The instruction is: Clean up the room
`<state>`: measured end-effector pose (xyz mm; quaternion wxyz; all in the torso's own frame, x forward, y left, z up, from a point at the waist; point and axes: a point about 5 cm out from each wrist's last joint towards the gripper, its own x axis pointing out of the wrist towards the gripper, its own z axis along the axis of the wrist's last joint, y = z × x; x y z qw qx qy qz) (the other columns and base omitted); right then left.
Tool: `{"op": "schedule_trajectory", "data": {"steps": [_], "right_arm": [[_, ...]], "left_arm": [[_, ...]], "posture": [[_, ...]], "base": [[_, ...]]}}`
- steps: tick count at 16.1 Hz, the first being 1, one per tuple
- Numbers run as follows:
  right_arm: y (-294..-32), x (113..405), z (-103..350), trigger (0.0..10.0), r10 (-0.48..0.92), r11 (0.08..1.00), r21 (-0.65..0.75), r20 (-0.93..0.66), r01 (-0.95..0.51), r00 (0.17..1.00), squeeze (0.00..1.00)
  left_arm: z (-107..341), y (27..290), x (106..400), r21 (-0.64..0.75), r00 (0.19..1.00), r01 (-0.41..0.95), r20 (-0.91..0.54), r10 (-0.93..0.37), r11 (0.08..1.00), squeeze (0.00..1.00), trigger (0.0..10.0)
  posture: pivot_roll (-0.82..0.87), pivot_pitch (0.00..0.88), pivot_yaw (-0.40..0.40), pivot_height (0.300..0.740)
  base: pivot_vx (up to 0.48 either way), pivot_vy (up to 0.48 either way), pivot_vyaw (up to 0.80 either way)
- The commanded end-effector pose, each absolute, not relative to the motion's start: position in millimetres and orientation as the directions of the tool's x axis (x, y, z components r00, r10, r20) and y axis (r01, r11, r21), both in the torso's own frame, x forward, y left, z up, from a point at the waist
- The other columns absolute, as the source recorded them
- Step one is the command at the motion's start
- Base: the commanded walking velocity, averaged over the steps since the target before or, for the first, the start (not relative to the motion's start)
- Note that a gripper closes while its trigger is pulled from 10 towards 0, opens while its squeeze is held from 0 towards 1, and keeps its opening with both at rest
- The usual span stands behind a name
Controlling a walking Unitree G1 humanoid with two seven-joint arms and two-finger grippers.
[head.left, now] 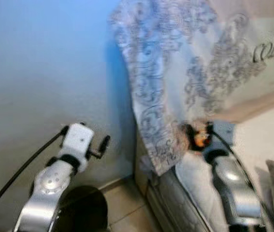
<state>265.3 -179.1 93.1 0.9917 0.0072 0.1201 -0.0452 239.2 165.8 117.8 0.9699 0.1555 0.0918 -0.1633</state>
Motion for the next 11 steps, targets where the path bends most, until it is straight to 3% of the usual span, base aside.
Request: {"op": "schedule_trajectory", "data": {"steps": [1,2,3,11], "right_arm": [[-181,265,90,10.0,-0.113,0.994,-0.029,-0.267,0.11,0.957,0.0],[-185,265,88,10.0,-0.138,0.99,-0.034,-0.283,0.134,0.949,0.0],[-189,263,86,10.0,-0.156,0.988,-0.027,-0.296,0.155,0.942,1.0],[-193,292,89,10.0,-0.141,0.987,0.02,-0.385,0.16,0.912,1.0]], "left_arm": [[115,168,239,0.287,0.922,0.363,-0.251,-0.296,0.887,0.0,10.0],[114,168,238,0.289,0.912,0.386,-0.261,-0.316,0.876,0.0,10.0],[112,167,237,0.289,0.901,0.412,-0.273,-0.338,0.864,0.0,10.0],[109,164,236,0.287,0.85,0.51,-0.314,-0.424,0.81,0.0,10.0]], "posture": [[0.05,0.0,-0.005,0.74],[0.05,0.0,-0.006,0.74],[0.05,0.0,-0.009,0.74],[0.05,0.0,-0.025,0.74]], "base": [[0.0,0.0,0.0],[0.0,0.0,0.0],[0.0,0.0,0.0],[0.0,0.0,0.0]]}}
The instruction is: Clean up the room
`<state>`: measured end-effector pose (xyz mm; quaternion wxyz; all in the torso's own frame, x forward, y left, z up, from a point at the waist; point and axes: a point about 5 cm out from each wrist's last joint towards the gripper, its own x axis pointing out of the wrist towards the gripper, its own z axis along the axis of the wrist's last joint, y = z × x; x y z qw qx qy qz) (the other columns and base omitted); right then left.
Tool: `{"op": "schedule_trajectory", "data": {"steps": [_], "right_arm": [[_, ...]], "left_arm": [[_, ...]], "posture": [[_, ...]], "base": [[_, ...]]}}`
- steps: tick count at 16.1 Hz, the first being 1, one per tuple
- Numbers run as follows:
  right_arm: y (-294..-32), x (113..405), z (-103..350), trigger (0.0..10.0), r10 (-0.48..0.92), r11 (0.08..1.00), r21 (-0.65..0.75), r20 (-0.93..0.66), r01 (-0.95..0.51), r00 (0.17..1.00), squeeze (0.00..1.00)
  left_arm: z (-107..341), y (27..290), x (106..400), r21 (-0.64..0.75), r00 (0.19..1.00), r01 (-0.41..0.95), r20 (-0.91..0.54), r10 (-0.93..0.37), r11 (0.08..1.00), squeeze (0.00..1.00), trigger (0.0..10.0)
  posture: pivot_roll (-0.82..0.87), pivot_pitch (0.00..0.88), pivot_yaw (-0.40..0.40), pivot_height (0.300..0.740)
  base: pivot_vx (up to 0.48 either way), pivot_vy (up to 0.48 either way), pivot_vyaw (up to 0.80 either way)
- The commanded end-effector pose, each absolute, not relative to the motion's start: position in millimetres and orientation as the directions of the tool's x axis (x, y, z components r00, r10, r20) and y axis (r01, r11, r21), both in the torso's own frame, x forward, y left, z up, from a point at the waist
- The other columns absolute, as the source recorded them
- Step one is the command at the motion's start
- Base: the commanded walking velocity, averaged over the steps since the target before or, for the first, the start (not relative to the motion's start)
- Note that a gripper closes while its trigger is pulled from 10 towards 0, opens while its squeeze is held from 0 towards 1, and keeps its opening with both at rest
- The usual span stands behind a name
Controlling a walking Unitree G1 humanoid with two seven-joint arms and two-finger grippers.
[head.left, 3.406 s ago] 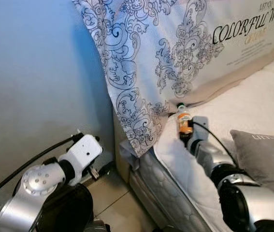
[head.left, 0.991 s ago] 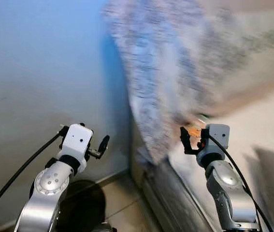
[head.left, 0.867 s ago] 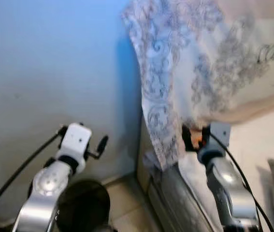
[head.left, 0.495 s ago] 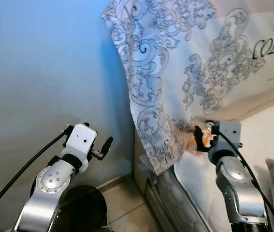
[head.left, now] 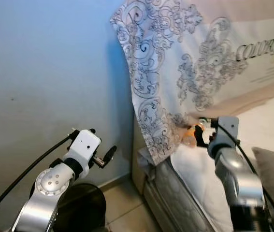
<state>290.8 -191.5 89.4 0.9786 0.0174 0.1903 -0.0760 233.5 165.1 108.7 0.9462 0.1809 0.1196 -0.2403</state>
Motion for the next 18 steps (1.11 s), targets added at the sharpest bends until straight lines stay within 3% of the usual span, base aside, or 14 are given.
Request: {"op": "schedule_trajectory", "data": {"steps": [1,2,5,10,11,16,18], "right_arm": [[-192,295,88,10.0,-0.124,0.988,0.032,-0.406,0.15,0.906,1.0],[-194,320,84,10.0,-0.103,0.991,0.029,-0.463,0.131,0.88,1.0],[-206,347,88,10.0,-0.125,0.991,-0.012,-0.486,0.136,0.865,1.0],[-212,365,91,10.0,-0.173,0.977,0.018,-0.525,0.214,0.833,1.0],[-209,364,86,10.0,-0.158,0.978,0.028,-0.545,0.206,0.823,0.0],[-204,359,72,10.0,-0.156,0.968,0.077,-0.565,0.241,0.81,0.0],[-199,361,73,10.0,-0.118,0.955,0.169,-0.542,0.245,0.832,0.0]], "left_arm": [[109,163,236,0.277,0.844,0.519,-0.315,-0.434,0.809,0.0,10.0],[107,158,237,0.263,0.801,0.584,-0.336,-0.495,0.768,0.0,10.0],[108,150,237,0.277,0.749,0.655,-0.358,-0.557,0.703,0.0,10.0],[121,163,228,0.284,0.709,0.7,-0.384,-0.591,0.655,0.0,10.0],[121,165,229,0.284,0.705,0.704,-0.391,-0.591,0.651,0.0,10.0],[125,160,220,0.272,0.681,0.727,-0.402,-0.612,0.63,0.0,10.0],[129,161,215,0.277,0.674,0.734,-0.405,-0.618,0.619,0.0,10.0]], "posture": [[0.04,0.0,-0.03,0.74],[0.03,0.0,-0.046,0.74],[0.04,0.0,-0.068,0.74],[0.04,0.023,-0.056,0.74],[0.05,0.045,-0.056,0.74],[0.08,0.088,-0.065,0.74],[0.11,0.118,-0.074,0.74]], "base": [[0.0,0.0,0.0],[0.0,0.0,0.0],[0.0,0.0,0.0],[0.0,0.0,0.0],[0.0,0.0,0.0],[0.0,0.0,0.0],[0.0,0.0,0.0]]}}
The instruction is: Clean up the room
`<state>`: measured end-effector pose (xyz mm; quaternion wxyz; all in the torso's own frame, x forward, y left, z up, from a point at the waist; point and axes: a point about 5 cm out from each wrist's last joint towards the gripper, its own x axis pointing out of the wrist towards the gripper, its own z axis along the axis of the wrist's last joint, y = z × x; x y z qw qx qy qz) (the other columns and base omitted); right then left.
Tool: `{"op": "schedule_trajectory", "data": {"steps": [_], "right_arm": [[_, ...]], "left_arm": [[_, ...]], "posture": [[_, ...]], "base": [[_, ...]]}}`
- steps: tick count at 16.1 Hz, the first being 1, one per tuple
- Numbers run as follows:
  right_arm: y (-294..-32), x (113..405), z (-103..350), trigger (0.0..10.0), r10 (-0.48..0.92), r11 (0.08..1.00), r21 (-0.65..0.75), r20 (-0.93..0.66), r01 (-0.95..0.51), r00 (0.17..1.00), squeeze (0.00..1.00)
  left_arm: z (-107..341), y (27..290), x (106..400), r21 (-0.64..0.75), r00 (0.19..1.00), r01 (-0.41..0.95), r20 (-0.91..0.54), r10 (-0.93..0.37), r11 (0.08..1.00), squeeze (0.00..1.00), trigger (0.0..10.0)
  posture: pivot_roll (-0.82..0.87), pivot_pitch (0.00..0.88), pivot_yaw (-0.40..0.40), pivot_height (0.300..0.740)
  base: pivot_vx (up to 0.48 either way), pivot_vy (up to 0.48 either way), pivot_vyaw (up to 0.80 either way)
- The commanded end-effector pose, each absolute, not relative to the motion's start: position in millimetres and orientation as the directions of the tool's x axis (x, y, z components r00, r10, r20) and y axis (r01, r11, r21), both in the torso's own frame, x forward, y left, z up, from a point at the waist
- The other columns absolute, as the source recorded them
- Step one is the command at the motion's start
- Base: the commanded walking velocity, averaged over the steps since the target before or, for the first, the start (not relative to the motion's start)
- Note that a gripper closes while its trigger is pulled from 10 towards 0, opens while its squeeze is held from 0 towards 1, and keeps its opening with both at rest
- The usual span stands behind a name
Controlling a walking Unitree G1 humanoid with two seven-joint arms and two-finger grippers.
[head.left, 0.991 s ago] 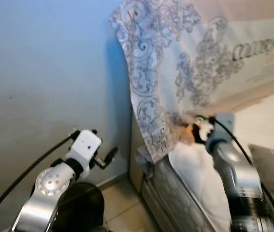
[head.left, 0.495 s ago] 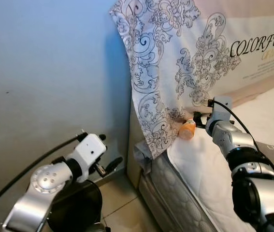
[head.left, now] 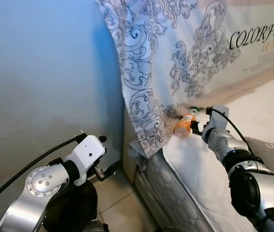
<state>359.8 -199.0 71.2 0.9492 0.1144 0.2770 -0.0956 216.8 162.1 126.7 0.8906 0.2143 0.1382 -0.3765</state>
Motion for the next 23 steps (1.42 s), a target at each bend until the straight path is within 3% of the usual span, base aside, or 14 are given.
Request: {"op": "schedule_trajectory", "data": {"steps": [1,5,10,23], "right_arm": [[-196,362,74,10.0,-0.093,0.938,0.239,-0.525,0.252,0.846,0.0],[-176,363,70,10.0,-0.002,0.931,0.316,-0.501,0.185,0.865,0.0],[-168,355,58,10.0,-0.054,0.975,0.146,-0.583,0.17,0.811,0.0],[-214,342,50,10.0,-0.238,0.94,0.061,-0.589,0.337,0.772,0.0]], "left_arm": [[131,163,215,0.284,0.673,0.736,-0.408,-0.617,0.615,0.0,10.0],[142,170,205,0.3,0.672,0.737,-0.423,-0.608,0.606,0.0,10.0],[143,166,201,0.292,0.655,0.752,-0.436,-0.617,0.591,0.0,10.0],[143,168,200,0.29,0.645,0.76,-0.452,-0.616,0.582,0.0,10.0]], "posture": [[0.12,0.127,-0.076,0.74],[0.19,0.149,-0.09,0.74],[0.19,0.155,-0.094,0.74],[0.2,0.146,-0.09,0.74]], "base": [[0.0,0.0,0.0],[0.0,0.0,0.0],[0.0,0.0,0.0],[0.0,0.0,0.0]]}}
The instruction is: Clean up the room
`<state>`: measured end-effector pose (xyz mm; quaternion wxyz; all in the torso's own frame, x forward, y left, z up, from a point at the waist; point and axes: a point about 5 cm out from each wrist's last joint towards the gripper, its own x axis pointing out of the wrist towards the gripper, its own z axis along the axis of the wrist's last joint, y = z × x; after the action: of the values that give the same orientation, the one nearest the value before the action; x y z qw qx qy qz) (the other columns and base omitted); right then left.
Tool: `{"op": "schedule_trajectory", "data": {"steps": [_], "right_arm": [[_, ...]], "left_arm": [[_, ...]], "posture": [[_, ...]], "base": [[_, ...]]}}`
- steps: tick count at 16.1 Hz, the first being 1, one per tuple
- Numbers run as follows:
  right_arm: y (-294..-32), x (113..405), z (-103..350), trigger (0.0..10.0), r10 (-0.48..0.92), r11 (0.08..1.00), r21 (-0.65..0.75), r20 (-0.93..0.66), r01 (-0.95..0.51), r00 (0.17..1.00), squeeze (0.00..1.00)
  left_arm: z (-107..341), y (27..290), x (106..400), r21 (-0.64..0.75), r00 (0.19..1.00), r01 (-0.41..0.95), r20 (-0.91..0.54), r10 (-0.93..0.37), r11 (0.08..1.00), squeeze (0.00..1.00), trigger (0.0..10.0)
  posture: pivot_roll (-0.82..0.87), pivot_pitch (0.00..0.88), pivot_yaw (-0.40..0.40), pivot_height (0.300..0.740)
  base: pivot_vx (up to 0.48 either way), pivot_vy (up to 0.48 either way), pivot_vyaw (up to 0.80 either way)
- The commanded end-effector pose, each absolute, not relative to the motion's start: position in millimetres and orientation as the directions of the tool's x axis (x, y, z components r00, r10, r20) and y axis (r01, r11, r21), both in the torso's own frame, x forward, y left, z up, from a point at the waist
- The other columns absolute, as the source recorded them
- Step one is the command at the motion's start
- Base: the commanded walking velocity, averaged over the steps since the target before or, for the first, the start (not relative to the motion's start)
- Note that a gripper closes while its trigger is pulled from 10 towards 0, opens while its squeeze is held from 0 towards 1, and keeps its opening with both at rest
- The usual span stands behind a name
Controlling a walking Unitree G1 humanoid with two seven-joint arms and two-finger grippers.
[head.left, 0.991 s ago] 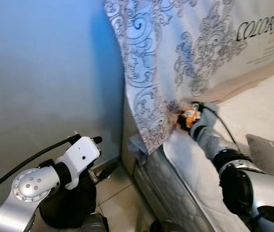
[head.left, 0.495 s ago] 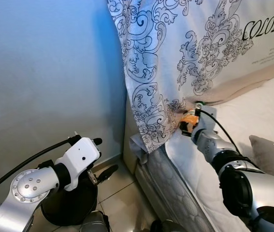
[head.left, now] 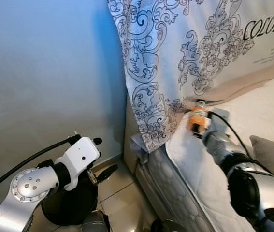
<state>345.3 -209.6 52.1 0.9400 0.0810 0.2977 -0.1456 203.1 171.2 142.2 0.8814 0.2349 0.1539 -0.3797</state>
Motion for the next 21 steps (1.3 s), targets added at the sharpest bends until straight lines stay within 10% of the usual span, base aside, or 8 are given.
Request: {"op": "schedule_trajectory", "data": {"steps": [1,8,9,10,14,21], "right_arm": [[-213,343,50,10.0,-0.21,0.944,0.088,-0.586,0.318,0.783,0.0],[-194,350,55,10.0,-0.071,0.954,0.204,-0.558,0.22,0.827,0.0],[-191,351,56,5.8,-0.061,0.952,0.22,-0.547,0.214,0.835,0.0],[-190,352,56,3.9,-0.06,0.952,0.22,-0.547,0.212,0.835,0.0],[-193,351,56,0.7,-0.098,0.952,0.19,-0.549,0.238,0.83,0.0],[-201,356,65,0.0,-0.139,0.946,0.189,-0.498,0.263,0.856,0.0]], "left_arm": [[143,168,200,0.289,0.644,0.76,-0.453,-0.617,0.581,0.0,10.0],[144,169,199,0.293,0.643,0.761,-0.458,-0.614,0.579,0.0,10.0],[144,170,198,0.294,0.644,0.76,-0.46,-0.612,0.579,0.0,10.0],[144,170,198,0.294,0.644,0.76,-0.461,-0.611,0.579,0.0,10.0],[144,169,197,0.292,0.642,0.761,-0.461,-0.612,0.579,0.0,10.0],[144,169,196,0.29,0.64,0.763,-0.462,-0.614,0.577,0.0,10.0]], "posture": [[0.2,0.144,-0.09,0.74],[0.21,0.149,-0.09,0.74],[0.22,0.15,-0.09,0.74],[0.22,0.152,-0.091,0.74],[0.22,0.154,-0.092,0.74],[0.22,0.15,-0.091,0.74]], "base": [[0.0,0.0,0.0],[0.0,0.0,0.0],[0.0,0.0,0.0],[0.0,0.0,0.0],[0.0,0.0,0.0],[0.0,0.0,0.0]]}}
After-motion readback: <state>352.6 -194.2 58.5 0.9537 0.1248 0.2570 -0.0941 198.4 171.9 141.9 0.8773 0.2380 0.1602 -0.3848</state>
